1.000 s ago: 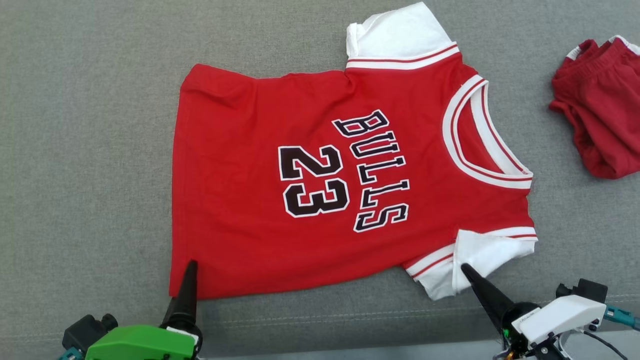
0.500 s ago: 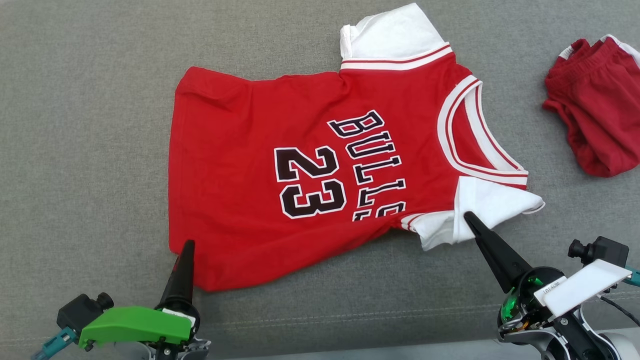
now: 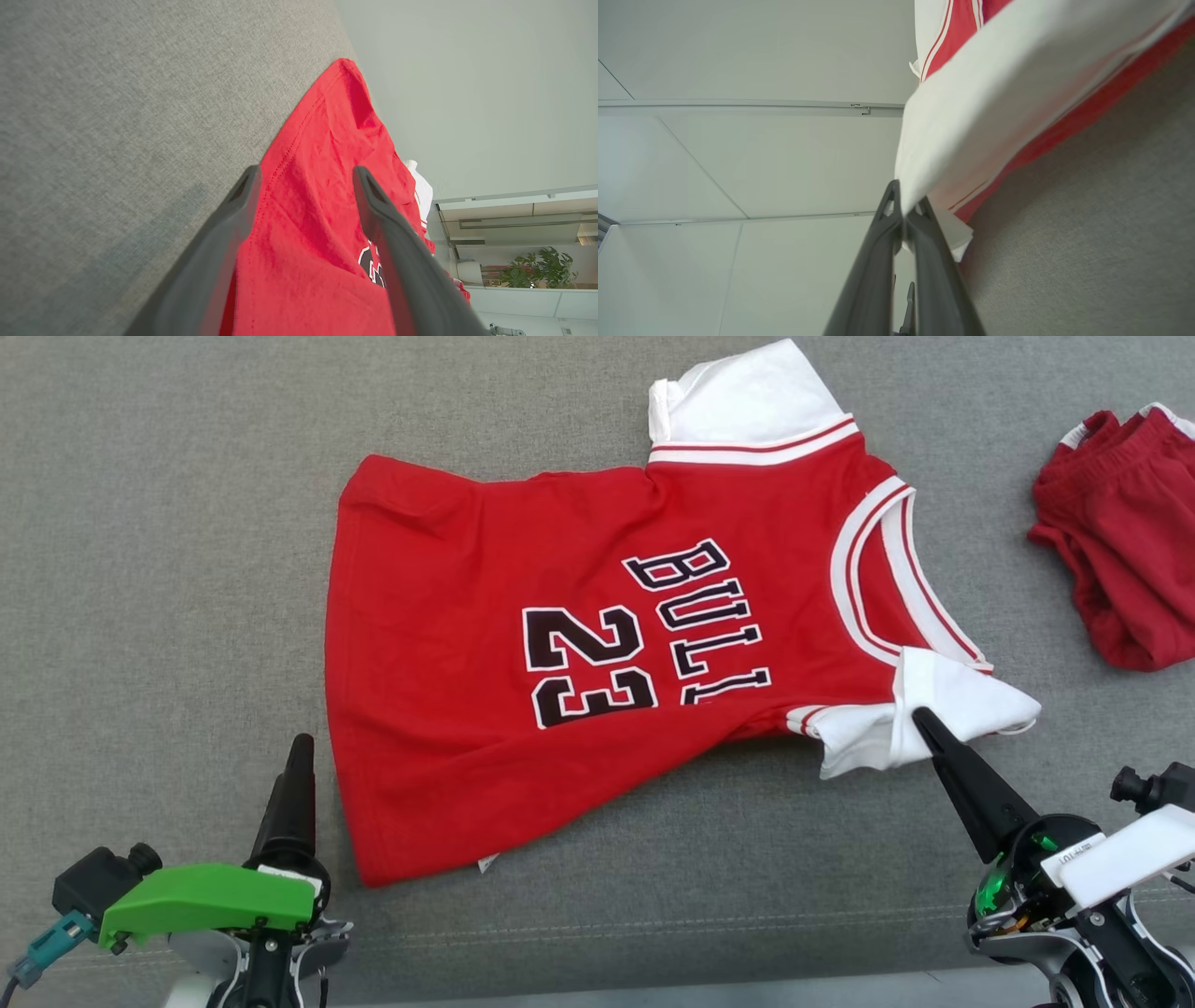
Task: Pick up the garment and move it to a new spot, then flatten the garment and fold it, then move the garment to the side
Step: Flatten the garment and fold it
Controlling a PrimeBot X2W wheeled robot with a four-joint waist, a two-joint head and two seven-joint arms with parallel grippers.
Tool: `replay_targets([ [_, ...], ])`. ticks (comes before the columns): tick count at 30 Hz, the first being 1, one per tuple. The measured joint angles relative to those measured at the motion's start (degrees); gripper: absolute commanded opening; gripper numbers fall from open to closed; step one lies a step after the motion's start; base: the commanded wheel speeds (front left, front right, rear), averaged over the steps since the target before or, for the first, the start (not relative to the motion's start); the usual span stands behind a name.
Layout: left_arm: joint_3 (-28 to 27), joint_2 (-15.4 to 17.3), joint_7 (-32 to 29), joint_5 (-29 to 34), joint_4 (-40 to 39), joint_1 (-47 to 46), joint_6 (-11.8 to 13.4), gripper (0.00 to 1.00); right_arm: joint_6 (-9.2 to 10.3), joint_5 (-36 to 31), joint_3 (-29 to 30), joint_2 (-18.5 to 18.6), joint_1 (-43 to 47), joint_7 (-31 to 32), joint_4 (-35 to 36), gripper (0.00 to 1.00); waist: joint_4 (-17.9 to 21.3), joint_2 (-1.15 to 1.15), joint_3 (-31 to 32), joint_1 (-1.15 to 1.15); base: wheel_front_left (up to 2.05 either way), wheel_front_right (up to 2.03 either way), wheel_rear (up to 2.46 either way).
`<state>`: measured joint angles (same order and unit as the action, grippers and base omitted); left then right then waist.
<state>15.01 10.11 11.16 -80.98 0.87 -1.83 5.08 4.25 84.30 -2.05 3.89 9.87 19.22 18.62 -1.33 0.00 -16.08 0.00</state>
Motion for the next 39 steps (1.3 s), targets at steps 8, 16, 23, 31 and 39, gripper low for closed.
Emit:
replay_targets([
  [8,1.81,-1.74,-1.1,-2.52,0.27,3.59,0.02,1.0,0.49,0.0,-0.42,0.13,0.01,0.08,0.41,0.0,0.07,0.0,-0.25,0.0,0.0,0.0,0.0],
  [16,5.45,-0.59,-5.06,-3.63,-0.32,7.57,-1.94,1.0,1.41,0.01,0.11,0.34,0.15,0.56,0.55,0.0,-1.18,0.0,-0.1,0.0,0.0,0.0,0.0],
  [23,4.46,-1.0,-6.14,-6.73,1.6,9.21,-3.42,1.0,1.53,0.01,-0.53,0.58,0.16,1.08,0.68,0.0,-2.14,0.0,0.5,0.0,0.0,0.0,0.0],
  [31,3.87,-3.45,-7.19,-10.12,2.67,8.43,-5.68,1.0,1.97,-0.02,-1.23,0.6,0.15,1.59,0.77,0.0,-1.71,0.0,0.63,0.0,0.0,0.0,0.0],
  [39,4.16,-3.47,-7.71,-10.11,2.59,6.94,-7.01,0.74,2.08,-0.03,-1.04,0.62,0.16,1.58,0.97,0.0,-0.43,0.0,0.38,0.0,0.0,0.0,0.0],
])
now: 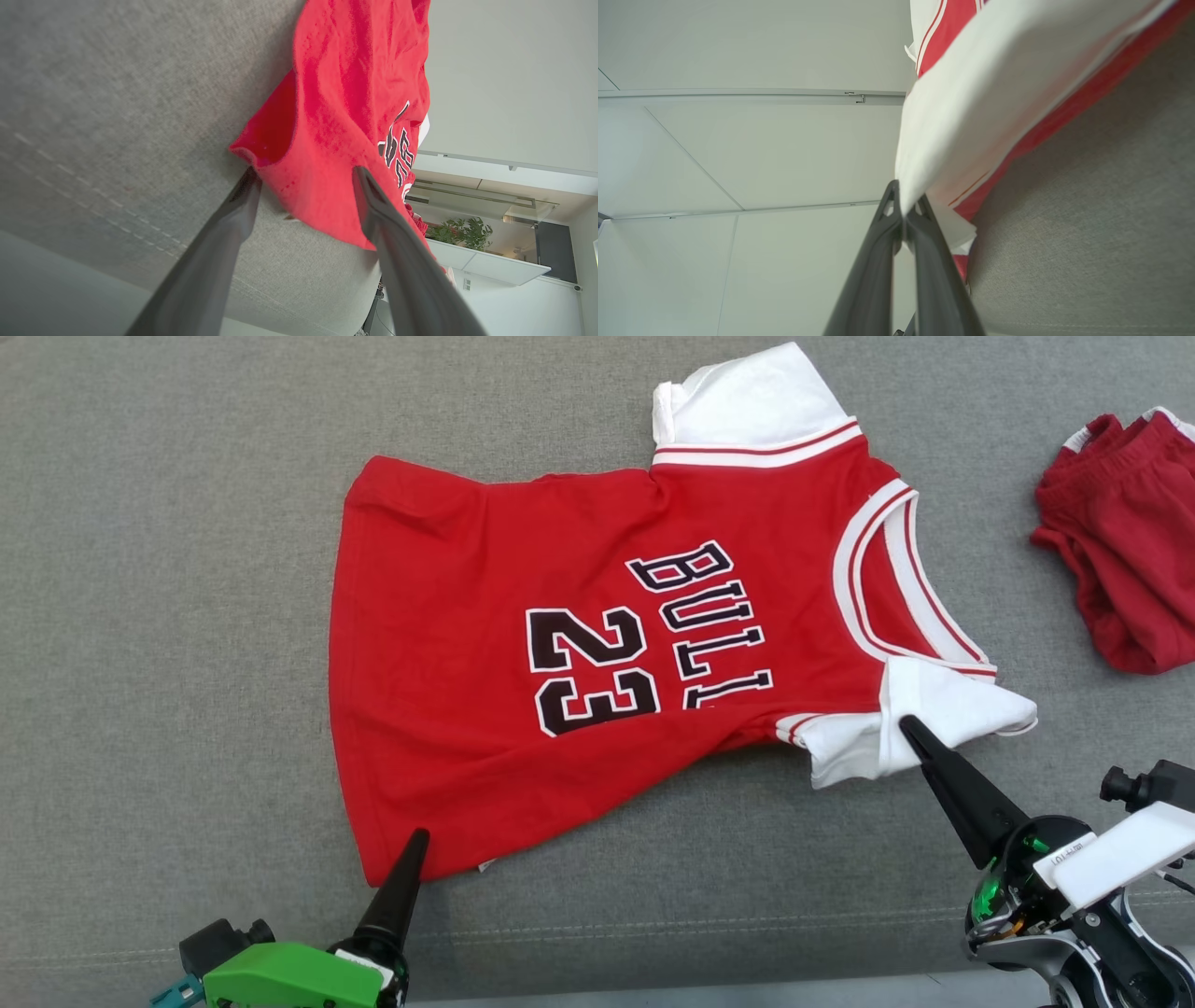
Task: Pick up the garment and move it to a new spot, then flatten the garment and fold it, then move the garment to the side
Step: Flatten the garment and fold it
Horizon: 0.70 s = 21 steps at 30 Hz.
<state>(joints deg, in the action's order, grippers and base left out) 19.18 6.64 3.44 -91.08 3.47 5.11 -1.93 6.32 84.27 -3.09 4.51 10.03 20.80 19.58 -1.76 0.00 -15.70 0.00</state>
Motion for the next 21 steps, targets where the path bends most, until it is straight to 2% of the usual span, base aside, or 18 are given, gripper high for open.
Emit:
replay_targets([
  [1,0.21,0.01,-0.47,0.0,-0.03,-0.21,-0.18,0.4,0.2,0.0,0.14,-0.01,0.0,-0.01,0.02,0.0,0.11,0.0,-0.09,0.0,0.0,0.0,0.0],
  [2,0.43,0.0,-0.65,0.0,-0.08,-0.46,-0.18,0.14,0.29,0.0,0.23,-0.01,0.01,-0.02,0.02,0.0,0.2,0.0,-0.16,0.0,0.0,0.0,0.0],
  [3,0.46,0.0,-0.73,0.0,-0.37,-0.57,-0.24,0.0,0.3,0.0,0.23,0.0,0.01,-0.02,0.09,0.0,0.27,0.0,-0.22,0.0,0.0,0.0,0.0],
  [8,1.51,0.64,-1.97,0.42,-1.89,-1.09,-1.0,0.0,0.32,0.0,0.55,-0.04,0.01,-0.09,0.13,0.0,0.46,0.0,-0.49,0.0,0.0,0.0,0.0],
  [16,1.38,3.46,-2.92,3.1,-7.36,-2.61,-1.07,0.0,0.34,-0.11,1.31,0.18,-0.24,-0.16,0.44,0.0,0.37,0.0,-0.66,0.0,0.0,0.0,0.0],
  [21,1.51,5.23,-4.52,3.8,-11.09,-5.19,0.18,0.0,0.43,-0.46,1.66,1.14,-2.46,-0.14,1.1,0.0,0.07,0.0,-1.38,0.0,0.0,0.0,0.0],
])
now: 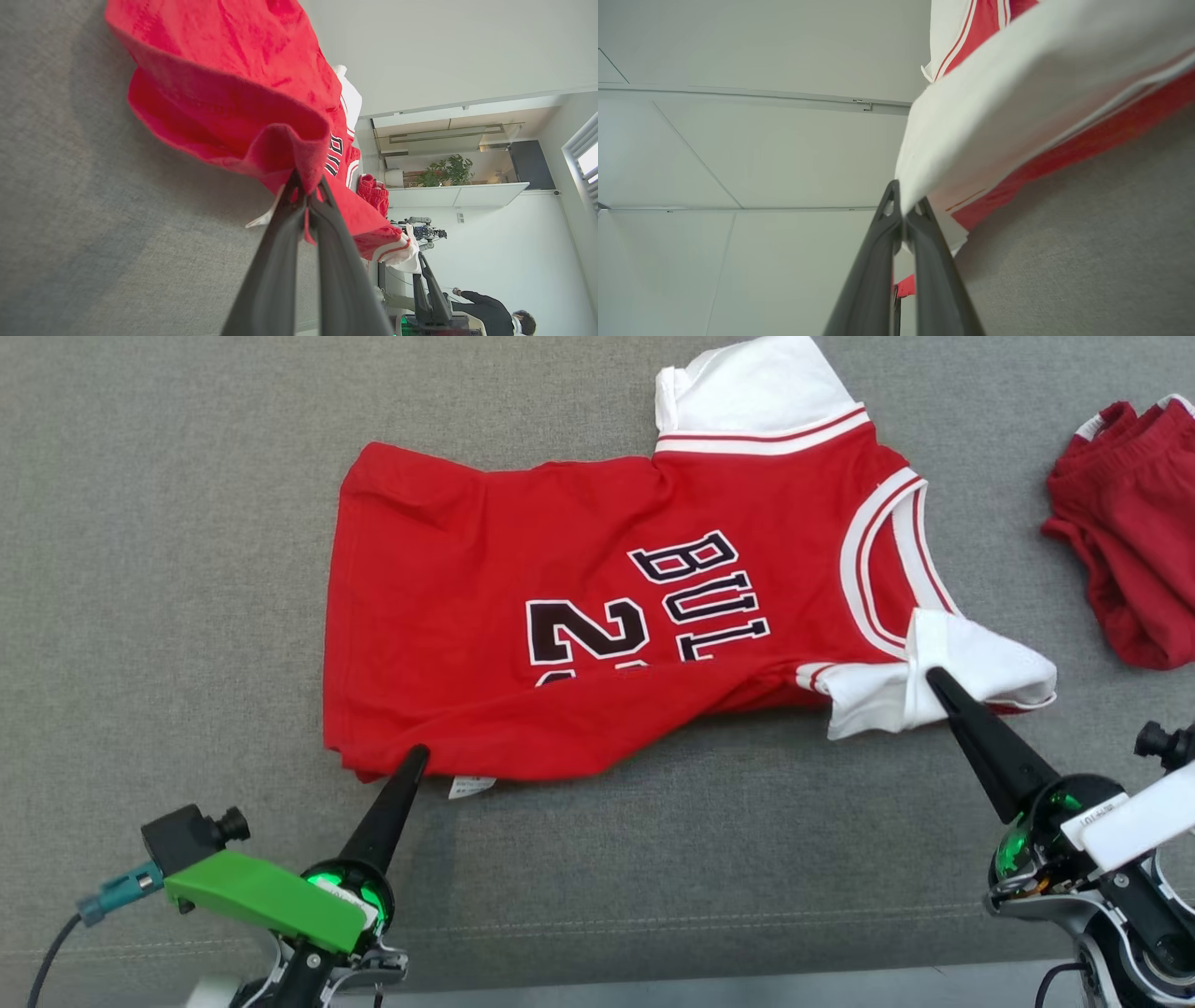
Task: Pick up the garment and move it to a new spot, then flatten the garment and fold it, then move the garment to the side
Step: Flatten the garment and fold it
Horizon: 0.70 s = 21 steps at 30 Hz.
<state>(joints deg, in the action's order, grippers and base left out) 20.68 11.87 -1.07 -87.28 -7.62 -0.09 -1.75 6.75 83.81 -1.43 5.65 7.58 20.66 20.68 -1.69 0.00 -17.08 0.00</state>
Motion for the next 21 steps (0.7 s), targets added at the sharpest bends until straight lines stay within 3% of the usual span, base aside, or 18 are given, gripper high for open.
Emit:
replay_targets([
  [10,0.22,4.34,-5.28,2.26,-3.94,-6.06,6.01,0.0,0.44,-0.27,0.92,1.81,-6.69,1.09,-2.11,0.0,-0.08,0.0,-3.19,0.0,0.0,0.0,0.0],
  [21,-1.32,4.55,-7.5,2.16,-2.8,-13.37,7.33,0.0,0.49,-1.83,-0.3,2.04,-11.41,1.67,-9.94,0.0,-0.56,0.0,-6.96,0.0,0.0,0.0,0.0],
])
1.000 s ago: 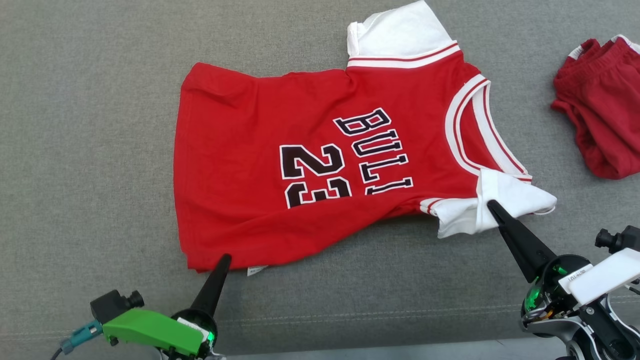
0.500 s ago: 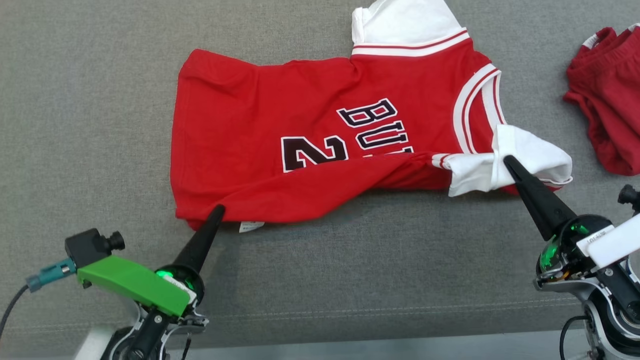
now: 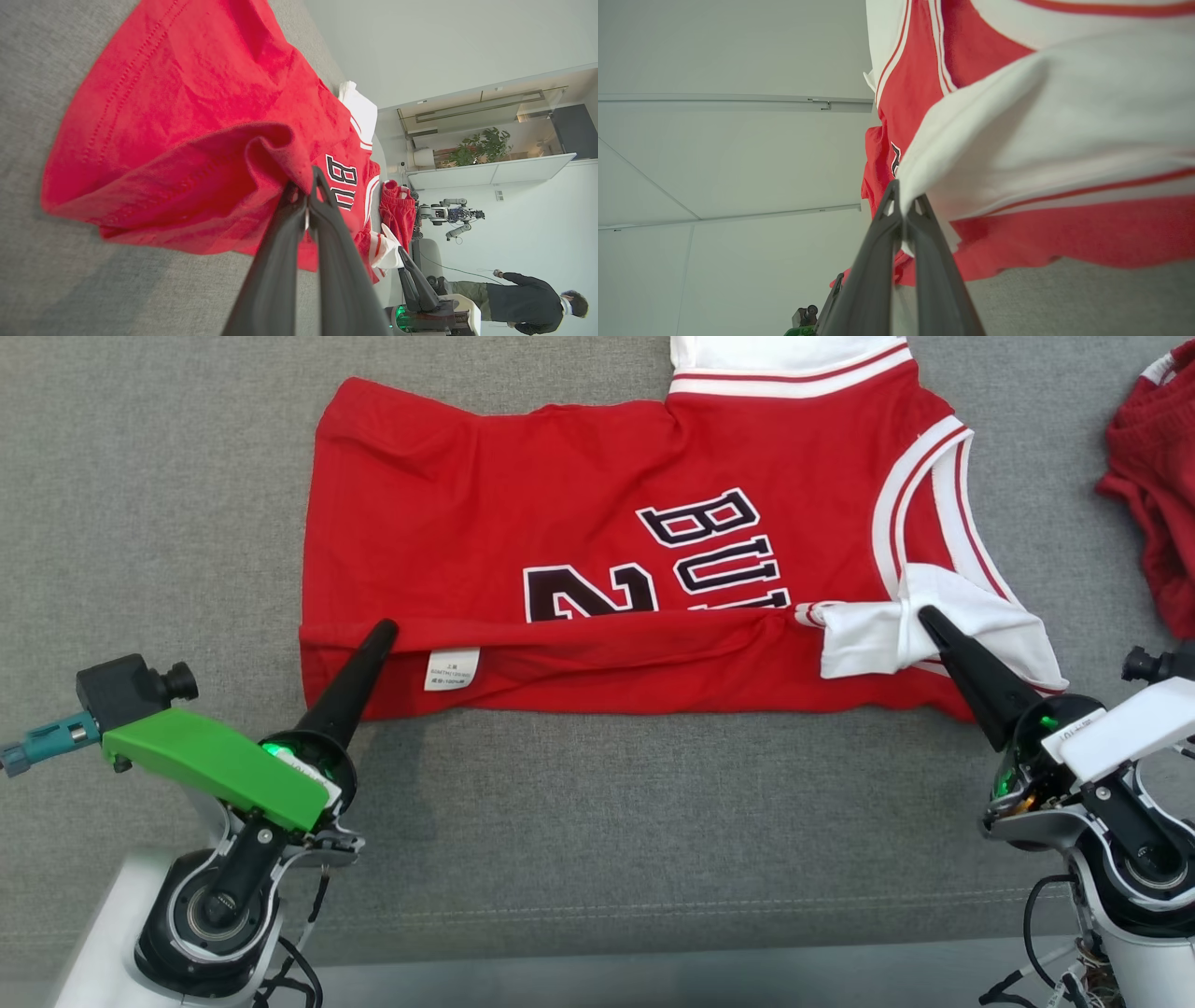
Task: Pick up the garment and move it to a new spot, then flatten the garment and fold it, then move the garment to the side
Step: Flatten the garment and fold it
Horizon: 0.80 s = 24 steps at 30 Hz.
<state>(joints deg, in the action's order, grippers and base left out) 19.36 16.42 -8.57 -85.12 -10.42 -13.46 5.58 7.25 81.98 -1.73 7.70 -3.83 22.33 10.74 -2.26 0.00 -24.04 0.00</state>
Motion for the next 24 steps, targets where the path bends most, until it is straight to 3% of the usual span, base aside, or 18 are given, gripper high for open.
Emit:
replay_targets([
  [15,-0.18,-0.47,-0.44,-0.78,1.99,-0.04,0.54,0.0,-0.08,-0.3,-0.32,-0.37,-2.34,0.51,-2.54,0.0,0.22,0.0,3.82,0.0,0.0,0.0,0.0],
  [24,0.26,2.41,0.45,0.16,-1.63,12.09,1.08,0.0,-0.65,2.32,-3.54,-0.31,9.52,4.41,-0.29,0.0,0.64,0.0,7.67,0.0,0.0,0.0,0.0],
])
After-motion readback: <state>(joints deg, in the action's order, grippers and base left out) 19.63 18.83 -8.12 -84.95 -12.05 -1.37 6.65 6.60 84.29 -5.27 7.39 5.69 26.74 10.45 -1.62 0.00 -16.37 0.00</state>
